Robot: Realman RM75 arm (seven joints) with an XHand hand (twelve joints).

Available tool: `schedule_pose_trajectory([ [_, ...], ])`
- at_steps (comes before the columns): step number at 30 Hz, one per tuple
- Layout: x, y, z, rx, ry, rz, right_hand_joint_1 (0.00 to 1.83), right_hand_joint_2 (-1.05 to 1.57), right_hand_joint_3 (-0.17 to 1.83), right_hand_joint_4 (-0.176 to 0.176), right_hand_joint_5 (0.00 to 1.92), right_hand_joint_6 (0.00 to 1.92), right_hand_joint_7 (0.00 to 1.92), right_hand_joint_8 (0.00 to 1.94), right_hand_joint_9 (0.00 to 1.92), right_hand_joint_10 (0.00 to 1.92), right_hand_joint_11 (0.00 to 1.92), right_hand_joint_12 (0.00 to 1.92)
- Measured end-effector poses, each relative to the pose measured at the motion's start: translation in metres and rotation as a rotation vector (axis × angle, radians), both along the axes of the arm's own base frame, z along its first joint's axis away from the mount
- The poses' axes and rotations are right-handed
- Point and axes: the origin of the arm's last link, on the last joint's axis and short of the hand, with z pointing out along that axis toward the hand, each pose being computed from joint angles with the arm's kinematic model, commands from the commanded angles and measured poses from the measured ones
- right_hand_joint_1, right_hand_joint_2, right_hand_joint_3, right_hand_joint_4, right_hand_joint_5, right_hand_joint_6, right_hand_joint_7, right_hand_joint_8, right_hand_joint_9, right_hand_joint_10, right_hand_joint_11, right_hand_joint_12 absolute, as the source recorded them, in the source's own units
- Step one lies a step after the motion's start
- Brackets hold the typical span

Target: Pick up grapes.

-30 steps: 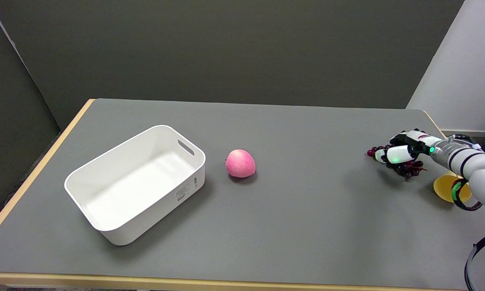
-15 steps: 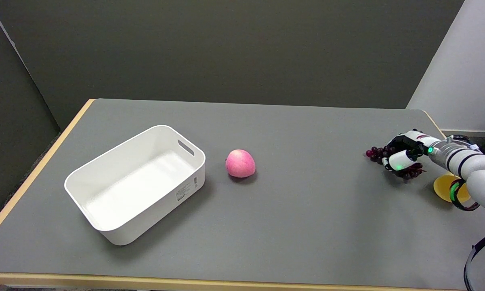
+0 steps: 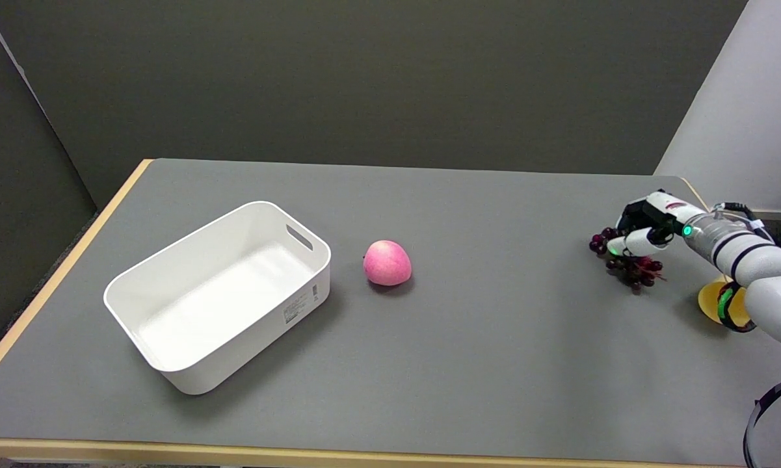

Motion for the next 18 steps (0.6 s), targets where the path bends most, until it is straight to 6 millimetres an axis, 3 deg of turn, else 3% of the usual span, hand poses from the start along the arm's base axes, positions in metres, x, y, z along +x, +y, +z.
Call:
schedule_pose_trajectory([
  [9, 0.025, -0.013, -0.019, 0.073, 0.008, 0.14, 1.2, 1.09, 0.37, -0.176, 0.58, 1.44, 0.85, 1.5, 0.81, 1.58, 0.82, 1.92],
  [18, 0.074, -0.029, -0.064, 0.222, 0.018, 0.345, 1.2, 1.09, 0.37, -0.176, 0.58, 1.44, 0.85, 1.51, 0.81, 1.59, 0.83, 1.92],
])
